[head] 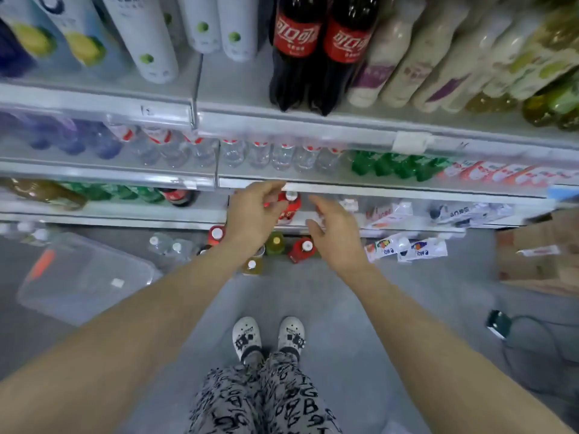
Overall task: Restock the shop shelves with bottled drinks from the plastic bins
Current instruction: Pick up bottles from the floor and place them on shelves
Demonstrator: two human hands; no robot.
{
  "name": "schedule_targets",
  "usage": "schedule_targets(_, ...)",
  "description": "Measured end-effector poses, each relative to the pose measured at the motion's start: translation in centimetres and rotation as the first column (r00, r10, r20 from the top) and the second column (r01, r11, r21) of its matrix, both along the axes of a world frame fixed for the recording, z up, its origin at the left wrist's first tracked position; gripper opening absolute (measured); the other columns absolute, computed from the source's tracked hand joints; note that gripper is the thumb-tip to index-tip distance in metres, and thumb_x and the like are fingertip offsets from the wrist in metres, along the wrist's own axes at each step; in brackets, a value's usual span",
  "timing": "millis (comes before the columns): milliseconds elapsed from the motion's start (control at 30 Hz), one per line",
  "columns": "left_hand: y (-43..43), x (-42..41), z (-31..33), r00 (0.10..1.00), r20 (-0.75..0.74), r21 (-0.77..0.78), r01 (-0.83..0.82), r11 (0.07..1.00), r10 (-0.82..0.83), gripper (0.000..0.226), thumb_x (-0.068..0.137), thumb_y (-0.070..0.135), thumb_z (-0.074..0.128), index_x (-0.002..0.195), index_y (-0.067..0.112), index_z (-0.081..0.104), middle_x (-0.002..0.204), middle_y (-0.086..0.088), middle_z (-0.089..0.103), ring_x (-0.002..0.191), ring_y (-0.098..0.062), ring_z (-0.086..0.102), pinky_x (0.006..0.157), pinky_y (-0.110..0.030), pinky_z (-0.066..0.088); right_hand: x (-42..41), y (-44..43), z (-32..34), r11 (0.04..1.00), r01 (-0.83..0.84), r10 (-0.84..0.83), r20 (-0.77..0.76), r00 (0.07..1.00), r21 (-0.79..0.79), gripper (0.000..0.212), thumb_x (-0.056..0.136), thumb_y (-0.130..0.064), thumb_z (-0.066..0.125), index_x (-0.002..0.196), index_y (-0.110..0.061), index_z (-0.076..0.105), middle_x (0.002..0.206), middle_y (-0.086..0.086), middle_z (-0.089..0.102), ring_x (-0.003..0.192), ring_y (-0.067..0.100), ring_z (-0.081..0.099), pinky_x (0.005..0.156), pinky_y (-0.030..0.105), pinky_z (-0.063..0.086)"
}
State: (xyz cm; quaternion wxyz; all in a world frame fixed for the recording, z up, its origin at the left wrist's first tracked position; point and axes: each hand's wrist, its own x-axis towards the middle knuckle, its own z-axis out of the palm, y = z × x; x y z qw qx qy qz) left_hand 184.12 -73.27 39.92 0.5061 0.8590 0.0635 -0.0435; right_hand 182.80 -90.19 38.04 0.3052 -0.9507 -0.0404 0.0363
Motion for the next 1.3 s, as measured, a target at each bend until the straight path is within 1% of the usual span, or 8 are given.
schedule_targets(133, 1.0, -2.2, -5.7, 0.994, -0.094, 0.020, -0.047, 0.999, 0.049, 0.037, 0.087, 0.012, 0.071, 0.124, 0.016, 0.067, 0.113, -0.003, 0.069, 0.097, -0.013, 0.065, 0.085, -0.008, 0.043, -1.5, 0.1, -5.4, 0.999, -0.035, 0.034, -0.047, 0.998, -0.006, 0.044, 0.085, 0.002, 0.069, 0.128, -0.006, 0.065, 0.115, 0.016, 0.069, 0.101, 0.035, 0.068, 0.089, 0.044, 0.056)
schedule_targets(267, 1.6, -4.3, -12.6, 0.979, -0.183, -0.022, -0.093, 0.995, 0.087, 0.037, 0.087, 0.007, 0.068, 0.123, 0.014, 0.067, 0.115, -0.005, 0.071, 0.099, -0.018, 0.067, 0.092, -0.033, 0.054, -2.6, 0.1, -11.2, 0.999, -0.042, 0.041, -0.092, 0.995, -0.018, 0.045, 0.082, 0.005, 0.068, 0.125, -0.009, 0.067, 0.115, 0.013, 0.070, 0.100, 0.032, 0.068, 0.086, 0.037, 0.055)
schedule_targets(400, 1.9, -6.9, -19.2, 0.961, -0.222, -0.040, -0.177, 0.983, 0.164, 0.028, 0.090, 0.011, 0.070, 0.118, 0.012, 0.068, 0.109, -0.002, 0.070, 0.092, -0.011, 0.065, 0.077, -0.004, 0.045, -3.8, 0.1, -17.8, 0.997, -0.063, 0.072, -0.226, 0.972, 0.045, 0.048, 0.085, 0.006, 0.065, 0.131, -0.009, 0.063, 0.121, 0.014, 0.067, 0.103, 0.031, 0.066, 0.089, 0.043, 0.056)
schedule_targets(533, 2.1, -9.7, -26.2, 0.924, -0.346, -0.102, -0.210, 0.972, 0.163, 0.052, 0.085, -0.002, 0.071, 0.132, 0.018, 0.058, 0.116, 0.004, 0.062, 0.104, -0.015, 0.061, 0.089, -0.029, 0.052, -4.7, 0.5, -24.6, 0.996, -0.073, 0.086, -0.313, 0.946, 0.053, 0.048, 0.085, 0.002, 0.069, 0.132, -0.008, 0.061, 0.123, 0.015, 0.066, 0.105, 0.034, 0.065, 0.091, 0.050, 0.055)
schedule_targets(667, 1.9, -11.1, -33.0, 0.894, -0.420, -0.132, -0.229, 0.964, 0.155, 0.066, 0.084, -0.003, 0.069, 0.137, 0.029, 0.047, 0.124, 0.001, 0.055, 0.114, -0.020, 0.055, 0.097, -0.039, 0.049, -5.5, 1.0, -31.6, 0.993, -0.087, 0.111, -0.375, 0.920, 0.081, 0.051, 0.087, -0.003, 0.071, 0.135, -0.007, 0.058, 0.129, 0.014, 0.063, 0.115, 0.032, 0.063, 0.094, 0.052, 0.054)
schedule_targets(733, 1.9, -11.7, -36.6, 0.880, -0.447, -0.110, -0.230, 0.967, 0.159, 0.068, 0.083, 0.006, 0.070, 0.143, 0.024, 0.044, 0.132, -0.007, 0.054, 0.120, -0.025, 0.053, 0.101, -0.046, 0.049, -5.8, 1.3, -34.9, 0.992, -0.094, 0.122, -0.405, 0.906, 0.089, 0.052, 0.087, -0.007, 0.073, 0.137, -0.009, 0.057, 0.132, 0.012, 0.061, 0.120, 0.029, 0.061, 0.096, 0.051, 0.053)
schedule_targets(1000, 2.1, -12.4, -50.3, 0.828, -0.538, 0.014, -0.178, 0.984, 0.158, 0.078, 0.090, 0.005, 0.067, 0.154, 0.014, 0.024, 0.156, -0.007, 0.035, 0.142, -0.023, 0.035, 0.116, -0.044, 0.034, -5.5, 1.8, -46.4, 0.984, -0.172, 0.174, -0.488, 0.855, 0.049, 0.055, 0.088, -0.015, 0.075, 0.139, -0.013, 0.054, 0.136, 0.007, 0.061, 0.124, 0.023, 0.058, 0.104, 0.040, 0.048)
schedule_targets(1300, 2.7, -10.3, -61.5, 0.830, -0.533, 0.023, -0.183, 0.983, 0.167, 0.088, 0.090, 0.004, 0.067, 0.157, 0.016, 0.011, 0.161, -0.007, 0.025, 0.146, -0.024, 0.027, 0.118, -0.042, 0.030, -2.8, 2.6, -57.8, 0.977, -0.205, 0.203, -0.540, 0.817, 0.059, 0.086, 0.081, -0.021, 0.083, 0.153, -0.017, 0.035, 0.151, 0.007, 0.048, 0.136, 0.023, 0.050, 0.112, 0.041, 0.042)
